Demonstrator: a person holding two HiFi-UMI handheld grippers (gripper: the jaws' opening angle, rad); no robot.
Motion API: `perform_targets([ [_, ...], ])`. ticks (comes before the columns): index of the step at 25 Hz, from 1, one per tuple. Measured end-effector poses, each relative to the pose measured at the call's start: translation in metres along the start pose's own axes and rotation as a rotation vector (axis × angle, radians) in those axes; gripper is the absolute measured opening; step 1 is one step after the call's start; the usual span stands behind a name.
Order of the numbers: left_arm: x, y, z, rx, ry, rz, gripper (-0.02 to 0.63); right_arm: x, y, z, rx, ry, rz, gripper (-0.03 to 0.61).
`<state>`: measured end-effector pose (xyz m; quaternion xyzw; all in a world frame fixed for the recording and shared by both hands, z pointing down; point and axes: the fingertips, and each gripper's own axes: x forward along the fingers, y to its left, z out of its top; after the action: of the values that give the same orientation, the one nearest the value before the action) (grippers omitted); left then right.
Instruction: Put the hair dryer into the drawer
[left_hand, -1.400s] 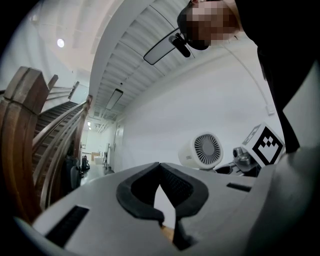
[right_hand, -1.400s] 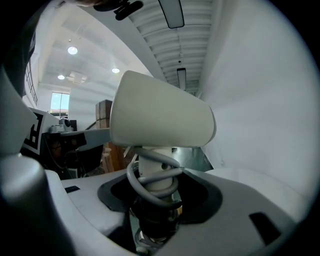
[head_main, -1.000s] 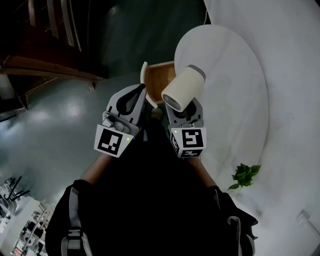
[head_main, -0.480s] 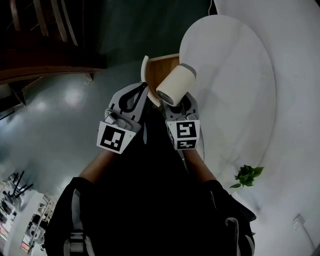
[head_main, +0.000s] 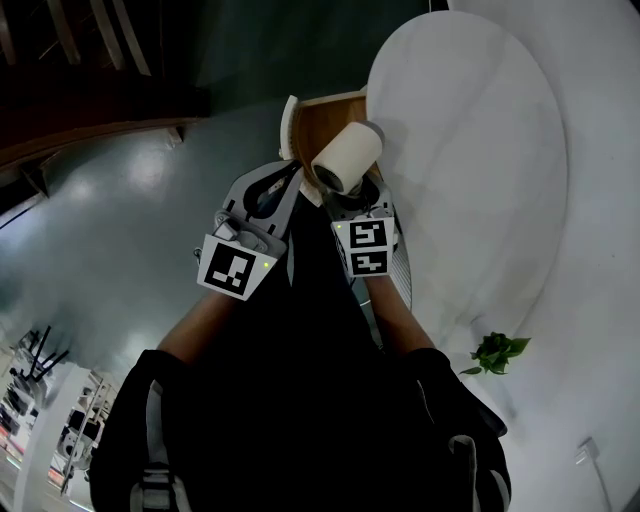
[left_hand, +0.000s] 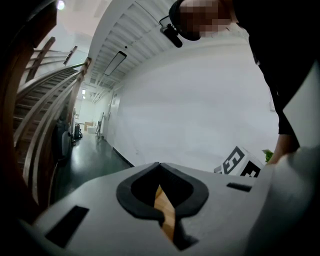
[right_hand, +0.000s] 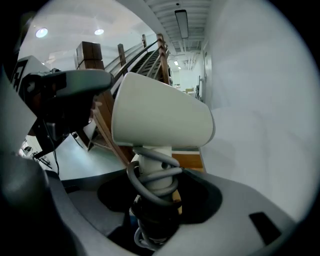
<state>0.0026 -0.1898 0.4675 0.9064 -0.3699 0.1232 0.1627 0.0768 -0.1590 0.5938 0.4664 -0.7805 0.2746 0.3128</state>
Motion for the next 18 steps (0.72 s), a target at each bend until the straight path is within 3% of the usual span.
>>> perform_targets([
  [9,0.013,0.011,-0.015,-0.027,0.029,0.014,0.008,0.032,0.003,-0.03,-0.025,0.115,0.061,0.242],
  [18,0.021,0.019,-0.028,-0.057,0.055,0.025,0.008,0.056,-0.001,-0.053,0.04,0.223,0.089,0.242],
])
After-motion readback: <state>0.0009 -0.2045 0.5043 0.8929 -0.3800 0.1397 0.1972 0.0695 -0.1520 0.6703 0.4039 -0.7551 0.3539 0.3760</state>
